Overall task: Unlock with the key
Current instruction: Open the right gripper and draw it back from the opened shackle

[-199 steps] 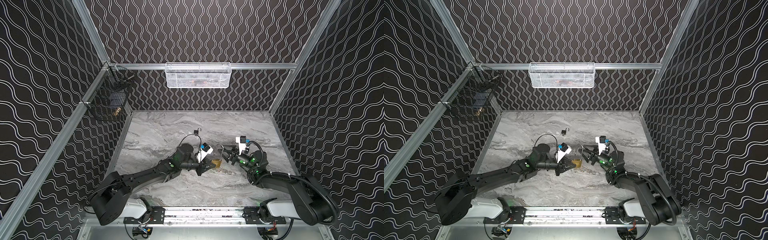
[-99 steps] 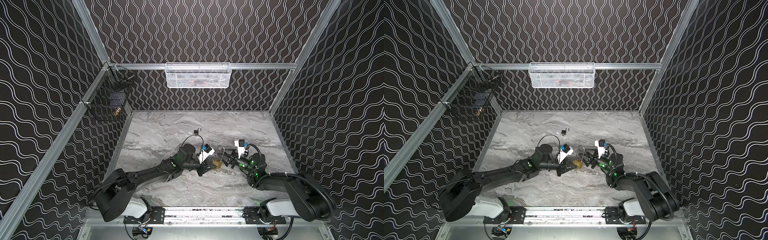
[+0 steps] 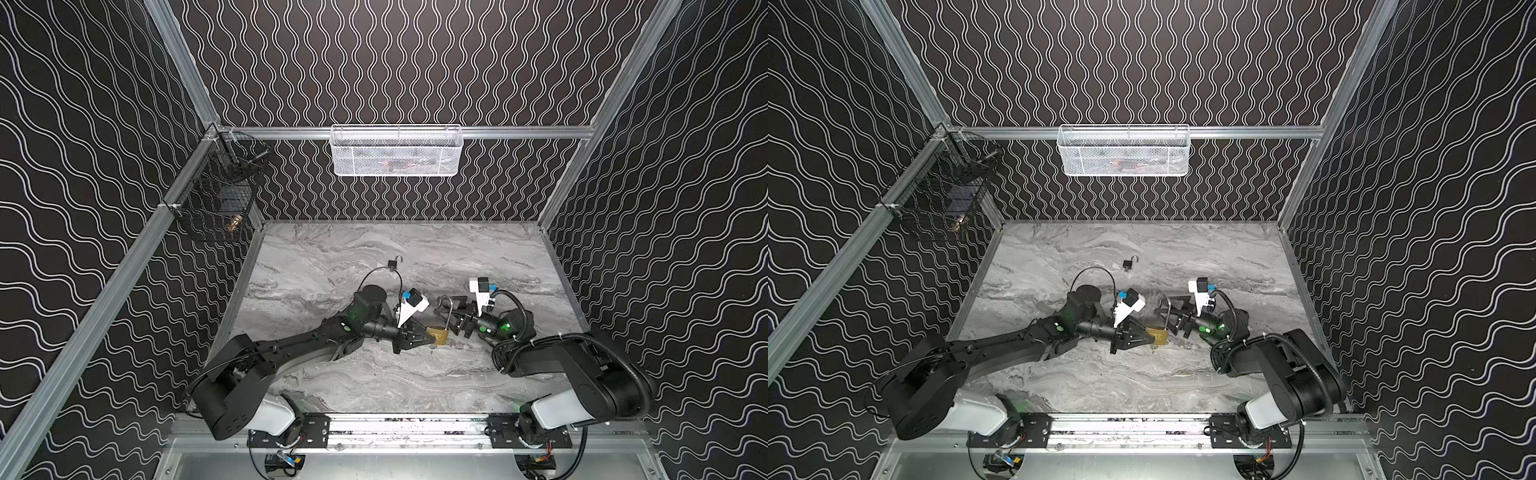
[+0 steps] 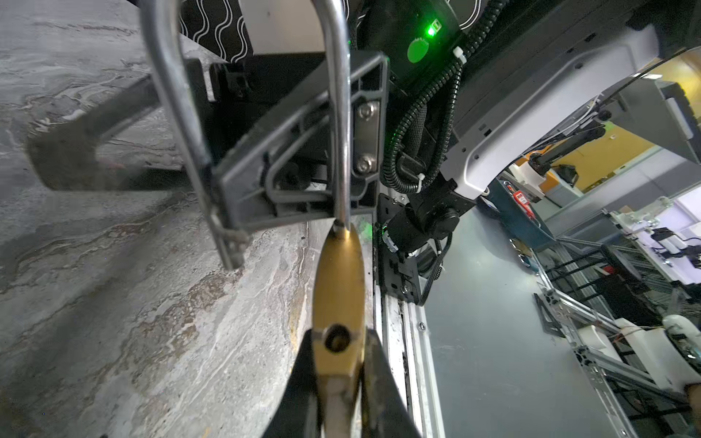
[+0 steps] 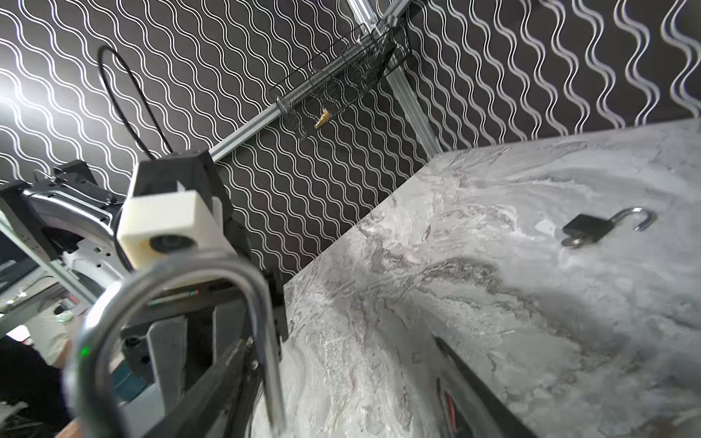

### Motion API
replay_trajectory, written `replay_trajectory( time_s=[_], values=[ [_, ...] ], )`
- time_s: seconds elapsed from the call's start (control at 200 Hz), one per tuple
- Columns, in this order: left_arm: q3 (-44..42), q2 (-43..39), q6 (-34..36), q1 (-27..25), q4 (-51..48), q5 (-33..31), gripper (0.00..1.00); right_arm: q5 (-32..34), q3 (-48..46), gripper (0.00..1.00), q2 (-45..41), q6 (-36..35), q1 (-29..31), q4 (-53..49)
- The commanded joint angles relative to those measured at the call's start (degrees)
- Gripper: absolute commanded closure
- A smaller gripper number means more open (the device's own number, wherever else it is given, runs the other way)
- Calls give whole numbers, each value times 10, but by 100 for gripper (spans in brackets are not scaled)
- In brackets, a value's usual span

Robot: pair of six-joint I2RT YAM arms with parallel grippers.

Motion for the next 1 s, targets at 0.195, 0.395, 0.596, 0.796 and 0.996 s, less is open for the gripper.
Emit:
replay_trajectory(
  time_s=[0.195, 0.395, 0.596, 0.796, 0.996],
  values=[
    [17, -5, 22, 0, -10, -28, 100, 108, 32, 25, -66, -107, 17, -214],
    [9, -41, 49, -2, -43, -127, 100, 201, 55, 25, -84, -143, 27, -340],
    [17, -61, 89, -21, -96, -229, 100, 284, 69, 23, -99, -164, 39, -412],
    [21, -67, 108, -47, -127, -363, 100, 334, 77, 22, -108, -171, 43, -457],
    [7, -87, 97, -50, -128, -461, 100, 341, 77, 18, -110, -169, 43, -462]
  ],
)
